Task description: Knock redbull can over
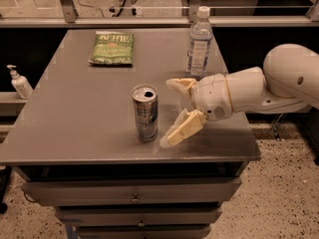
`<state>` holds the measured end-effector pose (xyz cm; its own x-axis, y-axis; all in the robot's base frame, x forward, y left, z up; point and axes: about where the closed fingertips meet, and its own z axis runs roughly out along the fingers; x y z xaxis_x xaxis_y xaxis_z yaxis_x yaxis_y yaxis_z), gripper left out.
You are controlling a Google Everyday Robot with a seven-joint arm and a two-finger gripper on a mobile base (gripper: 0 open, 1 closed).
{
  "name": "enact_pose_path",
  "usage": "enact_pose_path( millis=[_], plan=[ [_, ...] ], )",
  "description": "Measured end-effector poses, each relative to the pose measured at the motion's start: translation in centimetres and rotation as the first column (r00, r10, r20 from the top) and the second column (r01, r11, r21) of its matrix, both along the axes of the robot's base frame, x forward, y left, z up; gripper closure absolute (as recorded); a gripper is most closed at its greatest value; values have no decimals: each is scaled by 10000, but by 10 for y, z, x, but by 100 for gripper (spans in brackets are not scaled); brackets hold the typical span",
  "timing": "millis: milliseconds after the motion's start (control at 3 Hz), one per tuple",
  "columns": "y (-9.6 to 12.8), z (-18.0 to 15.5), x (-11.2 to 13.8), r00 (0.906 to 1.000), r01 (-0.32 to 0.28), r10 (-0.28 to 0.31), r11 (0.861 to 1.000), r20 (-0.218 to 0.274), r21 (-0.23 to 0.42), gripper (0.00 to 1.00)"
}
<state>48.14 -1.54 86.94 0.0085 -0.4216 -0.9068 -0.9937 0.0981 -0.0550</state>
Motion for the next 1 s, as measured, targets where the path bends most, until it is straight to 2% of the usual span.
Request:
enact_pose_path(
  millis=[333, 667, 1000],
  plan=[
    [25, -1, -3, 9991, -416, 419, 9967, -29, 699, 17],
    [37, -3, -1, 9989, -421, 440, 9913, -128, 1246, 41],
    [24, -5, 11, 9992, 213, -146, 9821, -371, 1870, 64]
  ],
)
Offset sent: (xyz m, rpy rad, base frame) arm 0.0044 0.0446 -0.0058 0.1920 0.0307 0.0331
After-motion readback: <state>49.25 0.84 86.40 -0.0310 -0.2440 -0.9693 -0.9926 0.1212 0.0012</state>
